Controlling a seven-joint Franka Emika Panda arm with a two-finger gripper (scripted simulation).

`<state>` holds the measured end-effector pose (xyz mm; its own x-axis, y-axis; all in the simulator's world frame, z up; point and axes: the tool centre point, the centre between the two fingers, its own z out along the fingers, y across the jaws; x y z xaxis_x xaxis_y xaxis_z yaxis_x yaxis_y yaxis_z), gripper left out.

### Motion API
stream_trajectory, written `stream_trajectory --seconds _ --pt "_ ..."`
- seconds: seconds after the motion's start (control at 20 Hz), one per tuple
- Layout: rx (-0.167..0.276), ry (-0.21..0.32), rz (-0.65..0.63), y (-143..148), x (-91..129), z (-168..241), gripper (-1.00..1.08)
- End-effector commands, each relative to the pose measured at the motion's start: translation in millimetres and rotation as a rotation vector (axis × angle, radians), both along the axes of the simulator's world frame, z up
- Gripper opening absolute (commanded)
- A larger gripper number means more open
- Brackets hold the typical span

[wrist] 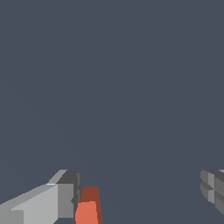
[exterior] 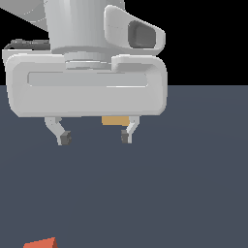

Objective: Insert the peg into the horizontal hole in a box.

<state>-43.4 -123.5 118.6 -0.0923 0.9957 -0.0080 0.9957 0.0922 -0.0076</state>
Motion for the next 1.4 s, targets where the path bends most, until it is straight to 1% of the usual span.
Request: stream_trajectory --seconds 0.0,0.45,0.75,1.05,1.35 --pt "0.001 -0.001 0.015 -26.7 -6.0 -6.6 1.0" --pt "0.005 -0.004 0.067 -122.4 -20.9 -30.6 1.0" --pt "0.007 -0.005 0.095 -172.6 -25.0 -43.3 1.0" --pt "0.009 -0.006 0.111 -203.4 -25.7 -51.0 1.0" --pt "0.009 -0.006 0.117 -212.8 -25.2 -53.3 1.0"
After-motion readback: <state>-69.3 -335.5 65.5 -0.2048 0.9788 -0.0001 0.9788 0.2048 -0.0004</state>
